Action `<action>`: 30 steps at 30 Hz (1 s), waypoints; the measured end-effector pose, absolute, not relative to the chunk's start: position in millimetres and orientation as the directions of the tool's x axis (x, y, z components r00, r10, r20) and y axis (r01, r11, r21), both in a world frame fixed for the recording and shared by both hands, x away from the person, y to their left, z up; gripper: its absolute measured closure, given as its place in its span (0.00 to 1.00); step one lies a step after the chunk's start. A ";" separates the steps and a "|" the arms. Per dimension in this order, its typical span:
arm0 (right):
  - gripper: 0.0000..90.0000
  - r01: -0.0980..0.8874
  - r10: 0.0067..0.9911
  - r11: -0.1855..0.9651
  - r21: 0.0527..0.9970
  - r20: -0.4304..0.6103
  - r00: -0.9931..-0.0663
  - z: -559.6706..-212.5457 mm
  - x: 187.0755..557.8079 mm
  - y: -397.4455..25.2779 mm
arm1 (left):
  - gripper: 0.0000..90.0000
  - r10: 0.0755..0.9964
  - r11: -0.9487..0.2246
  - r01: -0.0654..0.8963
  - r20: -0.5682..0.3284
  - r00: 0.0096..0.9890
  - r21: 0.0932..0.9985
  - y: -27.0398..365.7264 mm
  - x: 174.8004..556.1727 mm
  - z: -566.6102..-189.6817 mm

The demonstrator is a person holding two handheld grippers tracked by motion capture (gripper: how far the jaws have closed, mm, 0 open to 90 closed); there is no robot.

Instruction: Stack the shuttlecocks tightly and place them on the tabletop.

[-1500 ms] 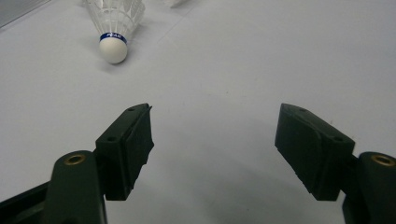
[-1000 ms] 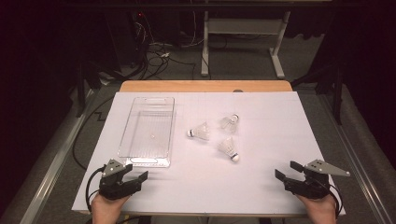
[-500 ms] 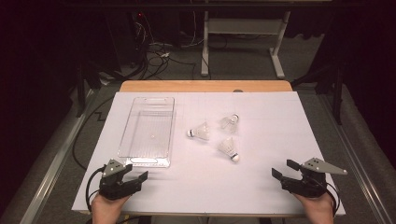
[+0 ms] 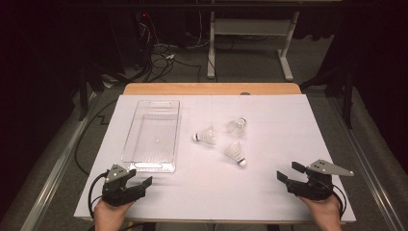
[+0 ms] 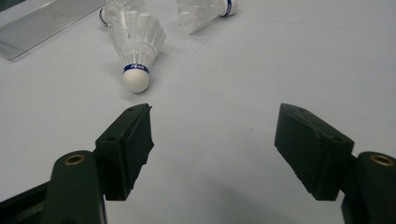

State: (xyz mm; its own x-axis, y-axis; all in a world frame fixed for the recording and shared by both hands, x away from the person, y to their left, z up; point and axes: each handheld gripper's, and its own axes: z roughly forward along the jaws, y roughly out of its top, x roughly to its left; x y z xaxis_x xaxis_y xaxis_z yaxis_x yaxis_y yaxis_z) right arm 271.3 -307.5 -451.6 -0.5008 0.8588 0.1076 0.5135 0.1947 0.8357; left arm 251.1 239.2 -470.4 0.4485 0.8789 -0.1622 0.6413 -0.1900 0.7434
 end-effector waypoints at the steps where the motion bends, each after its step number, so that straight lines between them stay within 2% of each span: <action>1: 0.31 0.512 0.857 0.198 0.836 0.106 -0.504 -451.2 272.4 -306.3 | 0.34 0.879 -0.191 0.642 -0.162 0.449 0.743 239.2 251.1 -470.4; 30: 0.31 0.499 0.830 0.213 0.840 0.114 -0.546 -446.5 291.4 -282.4 | 0.35 0.877 -0.187 0.640 -0.166 0.450 0.745 239.4 250.8 -470.4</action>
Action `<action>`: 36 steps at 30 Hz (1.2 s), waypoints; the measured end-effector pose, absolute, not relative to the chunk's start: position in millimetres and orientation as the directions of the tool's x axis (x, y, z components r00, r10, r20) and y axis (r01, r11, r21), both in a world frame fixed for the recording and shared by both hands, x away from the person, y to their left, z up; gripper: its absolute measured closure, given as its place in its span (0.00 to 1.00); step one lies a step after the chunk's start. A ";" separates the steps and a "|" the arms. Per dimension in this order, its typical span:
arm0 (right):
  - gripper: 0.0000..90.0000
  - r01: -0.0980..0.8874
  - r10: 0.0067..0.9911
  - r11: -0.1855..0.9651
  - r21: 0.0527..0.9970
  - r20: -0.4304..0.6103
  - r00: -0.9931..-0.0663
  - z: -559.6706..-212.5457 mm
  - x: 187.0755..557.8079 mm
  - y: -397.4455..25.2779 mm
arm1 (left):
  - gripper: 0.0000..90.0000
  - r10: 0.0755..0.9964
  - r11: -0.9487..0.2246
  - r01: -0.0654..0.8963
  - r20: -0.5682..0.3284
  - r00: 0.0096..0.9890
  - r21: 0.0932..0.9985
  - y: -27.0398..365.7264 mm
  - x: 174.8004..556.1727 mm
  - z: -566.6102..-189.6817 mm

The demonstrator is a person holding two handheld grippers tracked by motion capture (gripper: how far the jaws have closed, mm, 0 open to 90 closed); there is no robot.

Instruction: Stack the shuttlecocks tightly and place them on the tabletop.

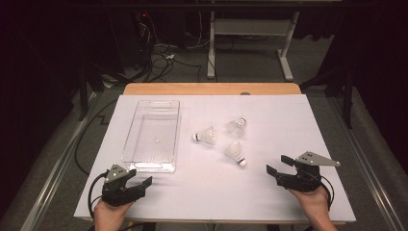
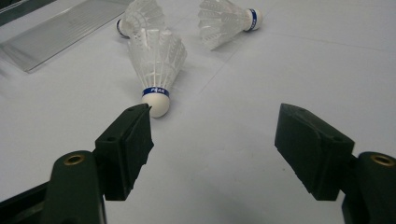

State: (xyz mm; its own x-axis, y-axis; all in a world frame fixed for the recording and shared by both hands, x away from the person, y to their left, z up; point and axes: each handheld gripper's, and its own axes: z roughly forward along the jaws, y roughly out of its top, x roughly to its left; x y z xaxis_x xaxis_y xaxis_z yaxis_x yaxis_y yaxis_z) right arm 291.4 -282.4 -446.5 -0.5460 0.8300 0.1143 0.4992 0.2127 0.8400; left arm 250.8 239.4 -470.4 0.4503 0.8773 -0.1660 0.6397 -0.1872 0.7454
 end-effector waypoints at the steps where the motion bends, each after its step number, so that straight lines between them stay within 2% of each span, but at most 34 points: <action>1: 0.31 0.501 0.829 0.215 0.838 0.115 -0.547 -446.7 292.2 -281.2 | 0.35 0.877 -0.187 0.639 -0.166 0.450 0.746 239.4 250.7 -470.3; 24: 0.31 0.524 0.802 0.258 0.812 0.122 -0.584 -445.2 304.4 -255.4 | 0.35 0.873 -0.193 0.637 -0.166 0.458 0.747 238.2 249.2 -470.1; 36: 0.32 0.506 0.788 0.276 0.817 0.109 -0.606 -435.6 280.0 -254.1 | 0.35 0.870 -0.191 0.631 -0.168 0.463 0.752 239.0 248.6 -469.6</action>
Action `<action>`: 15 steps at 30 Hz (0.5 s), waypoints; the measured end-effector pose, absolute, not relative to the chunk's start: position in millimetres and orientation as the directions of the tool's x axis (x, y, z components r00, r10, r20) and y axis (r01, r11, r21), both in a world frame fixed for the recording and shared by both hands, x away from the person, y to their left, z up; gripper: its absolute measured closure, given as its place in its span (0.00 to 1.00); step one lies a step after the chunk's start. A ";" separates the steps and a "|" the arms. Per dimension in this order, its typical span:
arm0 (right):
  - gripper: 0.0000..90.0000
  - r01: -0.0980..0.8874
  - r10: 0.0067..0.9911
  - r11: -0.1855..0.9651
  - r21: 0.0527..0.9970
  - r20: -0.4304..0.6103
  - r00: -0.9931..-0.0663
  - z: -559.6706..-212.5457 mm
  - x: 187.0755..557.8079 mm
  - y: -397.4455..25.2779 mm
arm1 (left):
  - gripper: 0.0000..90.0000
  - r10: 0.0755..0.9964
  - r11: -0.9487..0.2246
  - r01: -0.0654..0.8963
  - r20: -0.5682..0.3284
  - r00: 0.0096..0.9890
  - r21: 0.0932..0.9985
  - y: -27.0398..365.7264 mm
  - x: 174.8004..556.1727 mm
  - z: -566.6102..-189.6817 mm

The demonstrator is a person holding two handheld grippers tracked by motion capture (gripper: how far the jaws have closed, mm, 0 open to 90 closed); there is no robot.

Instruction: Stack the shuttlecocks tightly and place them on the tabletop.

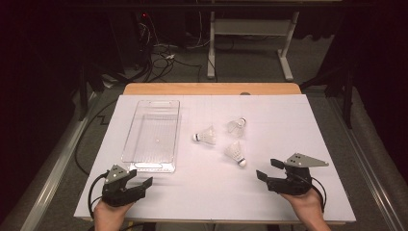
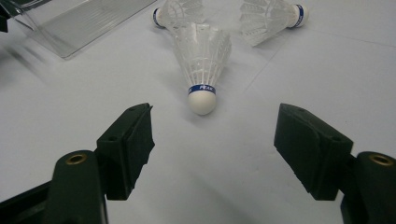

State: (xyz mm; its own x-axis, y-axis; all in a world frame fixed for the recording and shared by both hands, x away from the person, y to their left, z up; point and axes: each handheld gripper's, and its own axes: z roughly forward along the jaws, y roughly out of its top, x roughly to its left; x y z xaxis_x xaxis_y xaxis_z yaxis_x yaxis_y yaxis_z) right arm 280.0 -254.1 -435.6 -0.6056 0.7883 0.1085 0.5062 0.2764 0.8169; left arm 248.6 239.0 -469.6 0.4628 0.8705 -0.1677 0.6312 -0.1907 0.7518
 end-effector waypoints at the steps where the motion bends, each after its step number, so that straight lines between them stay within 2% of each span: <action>1: 0.32 0.506 0.789 0.279 0.816 0.106 -0.605 -433.9 278.2 -254.6 | 0.35 0.870 -0.190 0.631 -0.168 0.463 0.752 239.1 248.6 -469.6; 15: 0.32 0.490 0.773 0.314 0.813 0.080 -0.629 -418.0 296.1 -230.8 | 0.35 0.866 -0.190 0.627 -0.173 0.470 0.755 239.5 248.5 -469.4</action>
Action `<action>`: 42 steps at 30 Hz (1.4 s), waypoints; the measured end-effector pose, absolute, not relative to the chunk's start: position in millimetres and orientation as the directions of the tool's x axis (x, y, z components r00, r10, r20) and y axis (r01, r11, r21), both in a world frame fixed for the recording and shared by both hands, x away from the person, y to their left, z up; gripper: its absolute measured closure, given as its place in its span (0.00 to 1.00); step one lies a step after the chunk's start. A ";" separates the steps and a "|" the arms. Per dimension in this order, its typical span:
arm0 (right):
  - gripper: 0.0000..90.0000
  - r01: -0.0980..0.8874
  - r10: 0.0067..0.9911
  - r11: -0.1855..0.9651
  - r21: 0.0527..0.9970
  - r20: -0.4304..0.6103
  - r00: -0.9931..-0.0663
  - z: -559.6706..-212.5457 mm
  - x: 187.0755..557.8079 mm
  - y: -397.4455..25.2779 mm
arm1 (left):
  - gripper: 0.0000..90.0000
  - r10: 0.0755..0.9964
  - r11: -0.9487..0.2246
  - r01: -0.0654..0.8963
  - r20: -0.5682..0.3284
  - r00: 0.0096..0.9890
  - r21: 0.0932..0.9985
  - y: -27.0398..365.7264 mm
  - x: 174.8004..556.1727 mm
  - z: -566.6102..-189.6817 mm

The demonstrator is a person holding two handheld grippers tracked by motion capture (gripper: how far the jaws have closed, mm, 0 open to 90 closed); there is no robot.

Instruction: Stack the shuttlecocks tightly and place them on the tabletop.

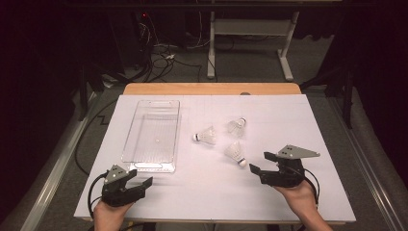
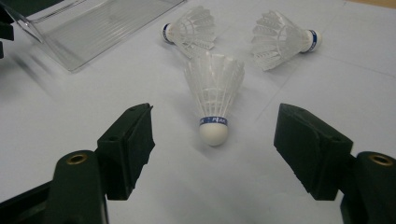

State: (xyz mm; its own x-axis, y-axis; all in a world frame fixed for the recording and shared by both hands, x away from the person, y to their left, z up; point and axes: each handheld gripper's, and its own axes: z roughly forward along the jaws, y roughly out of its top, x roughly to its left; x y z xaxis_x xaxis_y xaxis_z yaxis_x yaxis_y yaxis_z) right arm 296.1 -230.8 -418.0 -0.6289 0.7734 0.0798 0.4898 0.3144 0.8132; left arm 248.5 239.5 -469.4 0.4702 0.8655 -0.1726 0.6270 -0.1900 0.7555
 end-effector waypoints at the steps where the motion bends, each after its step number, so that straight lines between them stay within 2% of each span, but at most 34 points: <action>1: 0.32 0.488 0.772 0.316 0.814 0.079 -0.631 -418.0 297.6 -229.8 | 0.35 0.865 -0.190 0.627 -0.173 0.471 0.756 239.6 248.5 -469.4; 28: 0.34 0.504 0.778 0.308 0.807 0.091 -0.622 -416.5 335.3 -206.0 | 0.36 0.865 -0.193 0.622 -0.169 0.473 0.759 238.8 248.1 -468.6; 42: 0.35 0.544 0.800 0.299 0.784 0.104 -0.591 -417.6 355.5 -194.8 | 0.36 0.867 -0.182 0.625 -0.176 0.467 0.759 239.4 248.5 -469.2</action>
State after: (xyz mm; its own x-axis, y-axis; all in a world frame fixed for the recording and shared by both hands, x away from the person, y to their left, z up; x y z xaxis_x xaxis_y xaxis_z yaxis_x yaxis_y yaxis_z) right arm 355.5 -194.8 -417.6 -0.5908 0.8000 0.1044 0.5438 0.2993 0.7840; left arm 248.5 239.4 -469.2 0.4670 0.8666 -0.1760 0.6245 -0.1824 0.7594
